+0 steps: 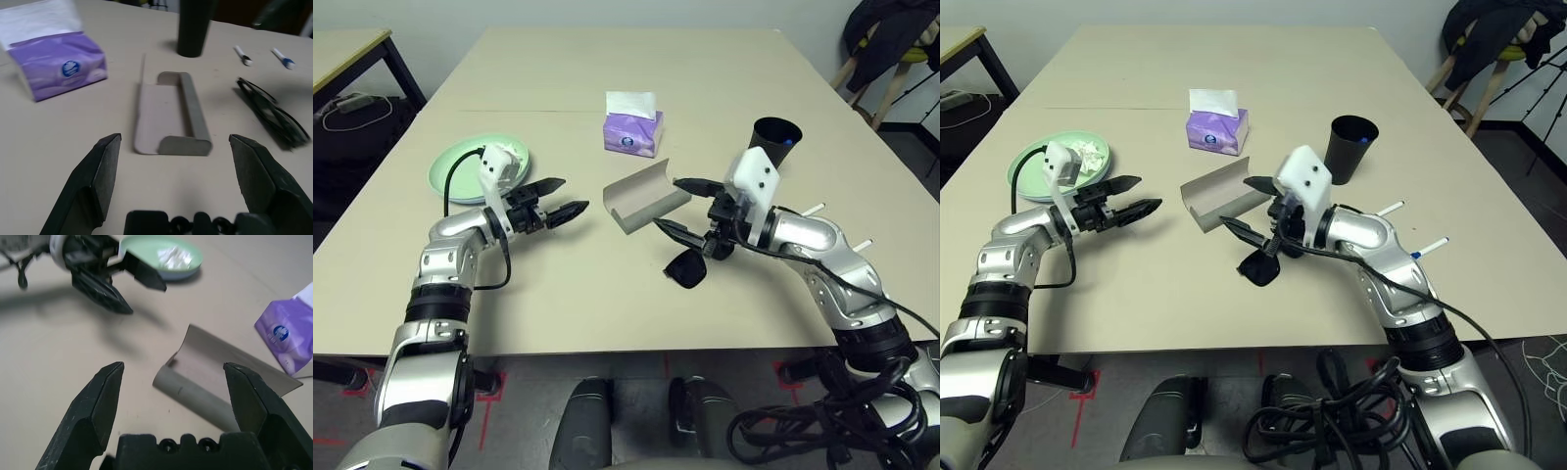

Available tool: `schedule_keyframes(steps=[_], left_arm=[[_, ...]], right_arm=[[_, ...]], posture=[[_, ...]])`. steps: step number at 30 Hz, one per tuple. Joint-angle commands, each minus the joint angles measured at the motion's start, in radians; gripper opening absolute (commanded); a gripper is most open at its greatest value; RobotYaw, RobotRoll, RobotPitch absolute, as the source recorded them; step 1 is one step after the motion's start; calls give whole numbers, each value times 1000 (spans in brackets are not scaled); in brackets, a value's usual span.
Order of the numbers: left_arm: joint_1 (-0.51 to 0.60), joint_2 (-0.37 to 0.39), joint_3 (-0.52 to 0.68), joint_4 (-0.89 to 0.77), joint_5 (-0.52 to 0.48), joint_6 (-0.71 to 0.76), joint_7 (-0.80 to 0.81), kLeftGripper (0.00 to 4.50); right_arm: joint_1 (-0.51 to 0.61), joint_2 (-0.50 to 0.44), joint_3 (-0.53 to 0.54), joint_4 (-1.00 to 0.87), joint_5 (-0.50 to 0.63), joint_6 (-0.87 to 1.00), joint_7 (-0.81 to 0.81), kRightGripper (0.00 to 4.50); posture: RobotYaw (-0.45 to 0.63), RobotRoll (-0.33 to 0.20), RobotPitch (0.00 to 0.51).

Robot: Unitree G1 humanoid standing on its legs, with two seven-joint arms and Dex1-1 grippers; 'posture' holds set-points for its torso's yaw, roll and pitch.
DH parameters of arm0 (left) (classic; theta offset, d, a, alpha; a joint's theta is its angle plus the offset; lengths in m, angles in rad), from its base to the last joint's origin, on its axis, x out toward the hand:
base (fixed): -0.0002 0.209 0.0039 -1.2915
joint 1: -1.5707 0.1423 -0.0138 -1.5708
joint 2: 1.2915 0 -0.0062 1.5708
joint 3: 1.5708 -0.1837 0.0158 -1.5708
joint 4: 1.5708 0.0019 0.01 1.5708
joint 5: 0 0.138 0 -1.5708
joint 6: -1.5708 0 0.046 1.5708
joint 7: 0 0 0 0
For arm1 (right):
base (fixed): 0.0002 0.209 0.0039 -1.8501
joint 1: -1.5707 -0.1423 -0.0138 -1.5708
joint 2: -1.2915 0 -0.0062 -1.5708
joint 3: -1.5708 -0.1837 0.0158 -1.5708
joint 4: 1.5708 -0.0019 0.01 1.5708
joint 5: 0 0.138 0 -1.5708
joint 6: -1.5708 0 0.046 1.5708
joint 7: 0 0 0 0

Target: Organize and tidy the items on the table.

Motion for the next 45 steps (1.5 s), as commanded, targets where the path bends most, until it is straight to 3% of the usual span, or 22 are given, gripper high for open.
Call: schedule_keyframes(steps=[1, 5, 11, 18, 27, 45], left_arm=[[60, 23, -71, -67, 13, -79, -103, 4469], [102, 8, -96, -149, -40, -78, -166, 4469], [133, -2, -129, -181, -41, -121, -200, 4469], [142, -24, -142, -209, -30, -138, -169, 4469], [151, -24, -156, -221, -23, -131, -132, 4469], [166, -13, -168, -256, -18, -138, -94, 4469]], right_arm=[[-36, -73, 50, -26, -41, 41, 61, 4500], [-102, -165, 123, -42, -103, 51, 146, 4500], [-203, -306, 241, -26, -222, -25, 323, 4500], [-294, -385, 336, 69, -419, -376, 491, 4500], [-324, -341, 345, 133, -541, -551, 595, 4500], [-318, -247, 357, 170, -646, -588, 674, 4500]], posture=[[125, 0, 142], [123, 0, 159], [118, 0, 176], [129, 0, 182], [132, 0, 184], [159, 0, 184]])
